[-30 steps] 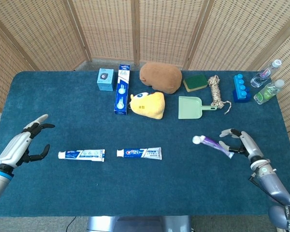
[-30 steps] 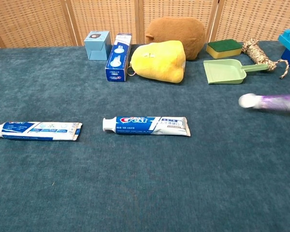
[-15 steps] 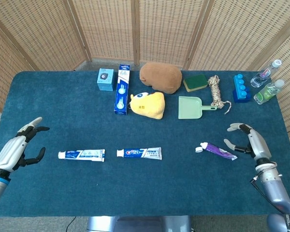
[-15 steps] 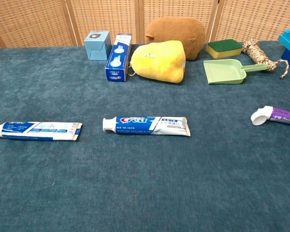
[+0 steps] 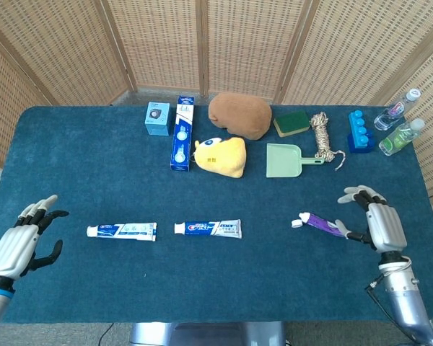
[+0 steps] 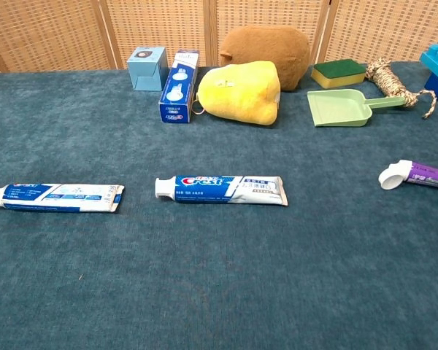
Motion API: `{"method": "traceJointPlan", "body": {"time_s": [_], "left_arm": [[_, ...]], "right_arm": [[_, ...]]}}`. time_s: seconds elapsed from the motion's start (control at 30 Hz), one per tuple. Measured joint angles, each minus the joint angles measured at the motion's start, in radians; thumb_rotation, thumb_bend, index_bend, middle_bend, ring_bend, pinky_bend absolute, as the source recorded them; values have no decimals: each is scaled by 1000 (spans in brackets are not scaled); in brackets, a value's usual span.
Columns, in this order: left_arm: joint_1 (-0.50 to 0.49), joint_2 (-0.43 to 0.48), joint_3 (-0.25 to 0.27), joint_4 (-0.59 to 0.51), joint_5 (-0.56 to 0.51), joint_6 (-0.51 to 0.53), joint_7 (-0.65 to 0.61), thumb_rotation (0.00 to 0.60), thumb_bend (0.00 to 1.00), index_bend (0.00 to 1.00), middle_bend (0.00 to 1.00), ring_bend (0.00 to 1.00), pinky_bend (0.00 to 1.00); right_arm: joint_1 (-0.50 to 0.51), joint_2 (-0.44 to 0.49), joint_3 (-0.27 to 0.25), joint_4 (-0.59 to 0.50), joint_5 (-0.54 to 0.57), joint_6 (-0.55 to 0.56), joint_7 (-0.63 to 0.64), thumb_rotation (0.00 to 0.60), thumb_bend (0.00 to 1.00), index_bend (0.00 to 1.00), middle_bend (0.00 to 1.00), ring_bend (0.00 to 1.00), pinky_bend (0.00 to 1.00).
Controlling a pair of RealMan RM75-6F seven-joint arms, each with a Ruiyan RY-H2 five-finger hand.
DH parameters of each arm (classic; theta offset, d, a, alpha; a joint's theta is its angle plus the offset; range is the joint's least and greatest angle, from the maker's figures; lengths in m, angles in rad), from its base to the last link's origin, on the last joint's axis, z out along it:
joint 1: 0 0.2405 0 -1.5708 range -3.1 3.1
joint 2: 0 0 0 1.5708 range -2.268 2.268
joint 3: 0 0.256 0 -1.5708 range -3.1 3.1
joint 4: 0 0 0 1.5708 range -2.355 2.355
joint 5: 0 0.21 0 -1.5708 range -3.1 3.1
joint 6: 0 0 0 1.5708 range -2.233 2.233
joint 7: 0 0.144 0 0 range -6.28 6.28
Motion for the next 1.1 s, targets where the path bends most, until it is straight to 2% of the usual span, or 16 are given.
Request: {"method": "traceJointPlan", "body": {"time_s": [0.37, 0.57, 1.1], "left_arm": [[88, -66, 48, -37, 67, 98, 133, 600, 461, 211, 55, 0, 0], [113, -65, 50, -62, 96, 135, 179, 600, 457, 210, 59, 0, 0], [117, -66, 32, -84, 82, 115, 220, 600, 454, 210, 59, 0, 0]], "right_arm": [[-74, 5, -35, -70, -92, 92, -232, 600, 310, 411, 292, 146, 187], [-103, 8, -47, -62, -116, 86, -217, 599, 308, 413, 292, 146, 187], [-129, 22, -26, -66, -130, 51, -199, 600, 305, 413, 293, 146, 187]]}}
